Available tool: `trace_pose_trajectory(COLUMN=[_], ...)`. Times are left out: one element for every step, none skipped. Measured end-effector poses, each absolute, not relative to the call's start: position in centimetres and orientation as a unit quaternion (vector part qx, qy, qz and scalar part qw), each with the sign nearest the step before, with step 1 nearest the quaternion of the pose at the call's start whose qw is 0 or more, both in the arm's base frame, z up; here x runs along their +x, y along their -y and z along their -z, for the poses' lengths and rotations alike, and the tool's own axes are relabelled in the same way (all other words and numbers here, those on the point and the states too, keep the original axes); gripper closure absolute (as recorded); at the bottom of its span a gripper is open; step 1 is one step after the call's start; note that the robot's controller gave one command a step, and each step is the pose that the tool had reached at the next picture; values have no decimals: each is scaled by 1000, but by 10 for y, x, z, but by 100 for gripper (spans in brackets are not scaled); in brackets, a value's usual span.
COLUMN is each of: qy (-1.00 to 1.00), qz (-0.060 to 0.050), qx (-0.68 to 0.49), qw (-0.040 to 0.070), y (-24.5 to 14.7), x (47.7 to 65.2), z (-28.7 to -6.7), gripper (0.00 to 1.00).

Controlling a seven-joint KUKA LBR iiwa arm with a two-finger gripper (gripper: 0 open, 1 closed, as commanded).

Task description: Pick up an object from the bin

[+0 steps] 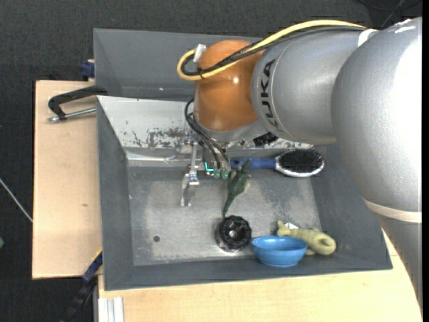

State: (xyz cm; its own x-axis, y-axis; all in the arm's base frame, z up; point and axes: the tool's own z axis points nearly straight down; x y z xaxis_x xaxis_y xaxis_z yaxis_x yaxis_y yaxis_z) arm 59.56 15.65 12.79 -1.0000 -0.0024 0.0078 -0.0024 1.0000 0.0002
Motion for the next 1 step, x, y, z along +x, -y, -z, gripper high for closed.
trace_pose_trajectory(qy=[998], qz=[2], qx=[59], qw=[-7], y=[-160], x=[566], z=[-242], gripper=[0])
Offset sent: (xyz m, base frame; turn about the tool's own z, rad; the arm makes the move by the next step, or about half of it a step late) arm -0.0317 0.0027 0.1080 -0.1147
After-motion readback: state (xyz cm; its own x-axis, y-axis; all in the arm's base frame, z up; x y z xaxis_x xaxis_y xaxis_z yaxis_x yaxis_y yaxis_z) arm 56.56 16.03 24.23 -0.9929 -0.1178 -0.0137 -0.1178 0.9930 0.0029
